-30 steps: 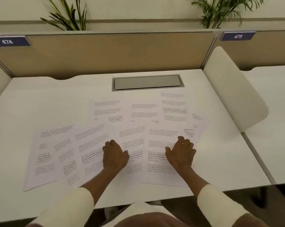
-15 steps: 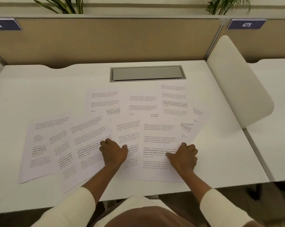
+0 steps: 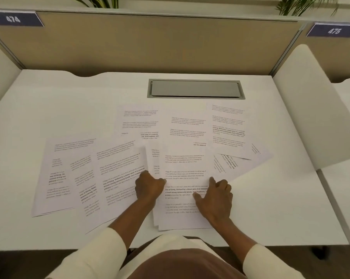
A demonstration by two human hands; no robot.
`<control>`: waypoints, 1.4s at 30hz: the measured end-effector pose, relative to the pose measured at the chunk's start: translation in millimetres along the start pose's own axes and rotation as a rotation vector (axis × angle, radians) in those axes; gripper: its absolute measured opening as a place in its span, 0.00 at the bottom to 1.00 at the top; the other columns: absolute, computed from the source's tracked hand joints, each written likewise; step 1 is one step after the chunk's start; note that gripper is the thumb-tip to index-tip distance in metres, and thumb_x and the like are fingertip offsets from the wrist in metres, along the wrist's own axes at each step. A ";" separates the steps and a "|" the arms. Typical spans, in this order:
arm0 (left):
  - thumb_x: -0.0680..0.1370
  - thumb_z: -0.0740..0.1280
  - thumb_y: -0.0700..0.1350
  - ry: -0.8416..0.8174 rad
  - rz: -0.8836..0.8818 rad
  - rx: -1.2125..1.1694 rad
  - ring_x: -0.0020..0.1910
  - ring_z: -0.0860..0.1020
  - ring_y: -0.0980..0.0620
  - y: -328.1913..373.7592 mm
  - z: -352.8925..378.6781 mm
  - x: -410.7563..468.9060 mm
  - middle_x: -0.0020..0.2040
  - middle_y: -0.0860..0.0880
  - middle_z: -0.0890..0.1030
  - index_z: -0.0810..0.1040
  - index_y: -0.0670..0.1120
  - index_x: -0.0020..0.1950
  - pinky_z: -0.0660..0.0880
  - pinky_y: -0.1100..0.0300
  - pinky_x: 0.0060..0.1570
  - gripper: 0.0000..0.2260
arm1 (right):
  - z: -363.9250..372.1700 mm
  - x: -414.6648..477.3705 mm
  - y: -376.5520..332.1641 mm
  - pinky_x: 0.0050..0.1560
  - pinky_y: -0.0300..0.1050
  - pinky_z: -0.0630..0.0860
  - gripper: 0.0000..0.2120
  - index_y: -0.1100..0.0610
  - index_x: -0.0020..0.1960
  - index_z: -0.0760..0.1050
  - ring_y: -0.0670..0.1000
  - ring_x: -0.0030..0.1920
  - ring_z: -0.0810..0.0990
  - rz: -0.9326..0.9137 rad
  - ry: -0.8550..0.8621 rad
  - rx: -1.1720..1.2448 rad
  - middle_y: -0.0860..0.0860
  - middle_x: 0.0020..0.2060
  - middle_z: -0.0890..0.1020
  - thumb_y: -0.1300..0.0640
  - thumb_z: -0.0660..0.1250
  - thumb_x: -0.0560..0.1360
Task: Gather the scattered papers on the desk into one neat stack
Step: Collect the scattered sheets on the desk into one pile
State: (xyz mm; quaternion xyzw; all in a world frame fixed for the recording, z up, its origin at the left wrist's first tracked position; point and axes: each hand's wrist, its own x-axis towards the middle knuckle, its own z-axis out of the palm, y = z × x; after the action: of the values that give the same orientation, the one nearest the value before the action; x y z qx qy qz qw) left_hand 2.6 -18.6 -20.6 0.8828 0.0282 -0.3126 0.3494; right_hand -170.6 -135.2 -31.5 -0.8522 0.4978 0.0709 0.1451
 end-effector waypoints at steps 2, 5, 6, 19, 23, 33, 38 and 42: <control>0.75 0.79 0.47 0.032 0.036 0.021 0.63 0.83 0.39 -1.5 1.1 0.3 0.65 0.42 0.84 0.78 0.41 0.68 0.82 0.41 0.62 0.24 | 4.0 0.8 -2.2 0.68 0.52 0.72 0.38 0.55 0.78 0.67 0.57 0.68 0.72 -0.049 -0.004 0.007 0.56 0.67 0.74 0.33 0.67 0.77; 0.76 0.79 0.49 0.068 0.090 0.053 0.62 0.84 0.39 -2.3 1.9 3.3 0.65 0.43 0.85 0.77 0.43 0.67 0.83 0.41 0.61 0.23 | 9.4 5.3 -7.1 0.66 0.51 0.75 0.39 0.57 0.78 0.69 0.57 0.66 0.72 -0.118 0.006 0.052 0.55 0.65 0.74 0.33 0.68 0.76; 0.76 0.80 0.49 0.058 0.100 0.032 0.63 0.83 0.39 -2.2 2.4 5.1 0.65 0.43 0.85 0.77 0.42 0.68 0.83 0.41 0.62 0.24 | 10.8 7.6 -9.9 0.65 0.51 0.76 0.39 0.57 0.78 0.70 0.56 0.66 0.72 -0.146 0.004 0.077 0.54 0.64 0.74 0.33 0.69 0.76; 0.78 0.78 0.40 -0.184 0.179 -0.308 0.53 0.88 0.55 -14.2 -11.0 27.2 0.56 0.61 0.88 0.81 0.59 0.59 0.85 0.59 0.48 0.17 | -10.1 53.4 -23.3 0.72 0.63 0.73 0.40 0.61 0.79 0.69 0.62 0.73 0.71 0.174 0.100 0.493 0.60 0.71 0.75 0.40 0.77 0.76; 0.77 0.78 0.35 -0.242 0.125 -0.519 0.56 0.89 0.54 -18.3 -16.6 31.4 0.59 0.57 0.90 0.85 0.55 0.62 0.87 0.57 0.49 0.20 | -27.6 69.4 -17.2 0.63 0.54 0.79 0.36 0.55 0.76 0.70 0.58 0.66 0.82 0.228 -0.032 0.787 0.51 0.60 0.82 0.40 0.78 0.75; 0.77 0.79 0.38 -0.327 0.109 -0.545 0.56 0.89 0.47 -13.1 -6.6 34.4 0.59 0.49 0.90 0.83 0.47 0.66 0.87 0.49 0.56 0.18 | -30.0 73.7 -30.7 0.61 0.48 0.82 0.31 0.49 0.71 0.74 0.47 0.59 0.85 0.168 -0.237 0.922 0.43 0.59 0.85 0.44 0.81 0.74; 0.78 0.78 0.41 -0.037 0.169 -0.320 0.53 0.79 0.66 -8.4 3.1 30.1 0.55 0.61 0.80 0.71 0.52 0.67 0.77 0.70 0.48 0.23 | -27.5 72.0 -39.2 0.67 0.54 0.80 0.34 0.53 0.75 0.71 0.54 0.65 0.84 0.124 -0.226 0.772 0.48 0.63 0.84 0.48 0.81 0.75; 0.80 0.76 0.41 -0.052 0.193 -0.294 0.55 0.81 0.61 -3.1 7.2 32.1 0.55 0.63 0.80 0.72 0.54 0.66 0.77 0.68 0.49 0.19 | -26.2 76.7 -41.9 0.67 0.55 0.80 0.32 0.52 0.75 0.70 0.55 0.66 0.83 0.123 -0.267 0.732 0.50 0.66 0.84 0.48 0.80 0.76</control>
State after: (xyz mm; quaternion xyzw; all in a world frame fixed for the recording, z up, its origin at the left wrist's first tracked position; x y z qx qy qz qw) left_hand 23.7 -26.2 -44.9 0.8125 -0.0205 -0.2929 0.5036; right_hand -96.9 -187.6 -19.7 -0.6959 0.5170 0.0074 0.4984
